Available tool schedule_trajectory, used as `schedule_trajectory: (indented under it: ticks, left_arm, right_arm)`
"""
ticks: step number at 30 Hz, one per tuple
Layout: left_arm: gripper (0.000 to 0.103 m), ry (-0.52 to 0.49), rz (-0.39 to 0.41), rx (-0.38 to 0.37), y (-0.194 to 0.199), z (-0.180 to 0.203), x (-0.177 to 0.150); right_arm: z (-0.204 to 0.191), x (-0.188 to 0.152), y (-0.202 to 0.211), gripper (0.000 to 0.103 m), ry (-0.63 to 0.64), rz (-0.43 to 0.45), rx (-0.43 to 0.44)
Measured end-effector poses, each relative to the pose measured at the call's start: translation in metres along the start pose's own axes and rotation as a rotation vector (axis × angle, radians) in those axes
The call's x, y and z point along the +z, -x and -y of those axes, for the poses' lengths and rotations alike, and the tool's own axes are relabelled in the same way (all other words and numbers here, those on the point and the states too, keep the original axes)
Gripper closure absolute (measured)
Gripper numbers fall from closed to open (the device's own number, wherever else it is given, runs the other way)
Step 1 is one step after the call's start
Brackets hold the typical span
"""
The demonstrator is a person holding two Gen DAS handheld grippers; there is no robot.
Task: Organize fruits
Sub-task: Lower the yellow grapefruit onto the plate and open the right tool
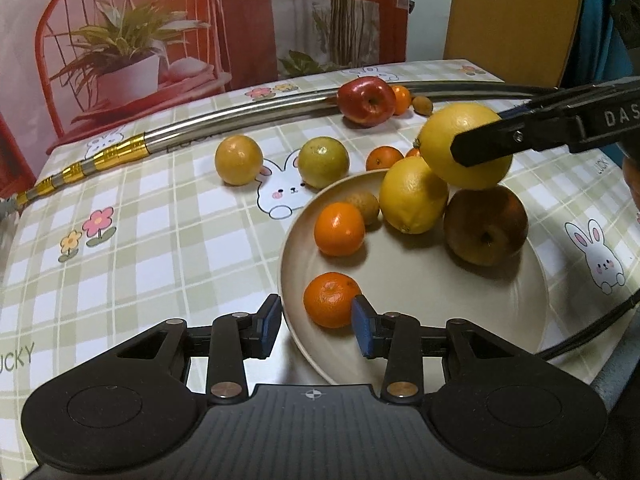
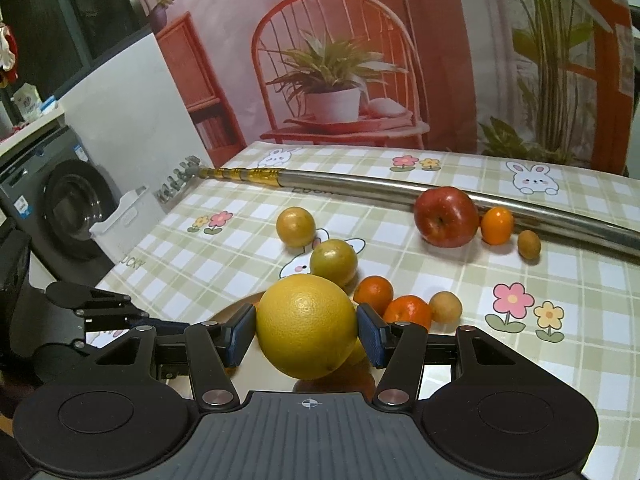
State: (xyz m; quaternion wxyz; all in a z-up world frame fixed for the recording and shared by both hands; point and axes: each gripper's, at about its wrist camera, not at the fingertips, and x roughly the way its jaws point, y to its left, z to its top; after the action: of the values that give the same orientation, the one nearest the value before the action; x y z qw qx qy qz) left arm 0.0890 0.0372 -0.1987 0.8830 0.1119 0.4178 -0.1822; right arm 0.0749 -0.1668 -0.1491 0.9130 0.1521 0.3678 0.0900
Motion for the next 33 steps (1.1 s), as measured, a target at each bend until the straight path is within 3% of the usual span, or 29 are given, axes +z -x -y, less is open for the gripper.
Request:
schedule_trajectory:
  ticks: [11,20,33]
  left_arm:
    - [0.058,0.009,0.050,0.028,-0.006,-0.003,0.010]
    - [0.058,0.147,0.127,-0.024,0.014,-0.030,0.014]
    - [0.058,0.264,0.159,0.025,0.056,-0.056,-0.003]
  right_arm:
    - [0.001,-0.005,0.002,0.052,-0.007,0.003,0.001]
    - [-0.010,-0.002,-0.001,0.052,0.038,-0.023,0.013]
    - [-0.053,-0.004,-0.041,0.052,0.226,-0.247,0.158]
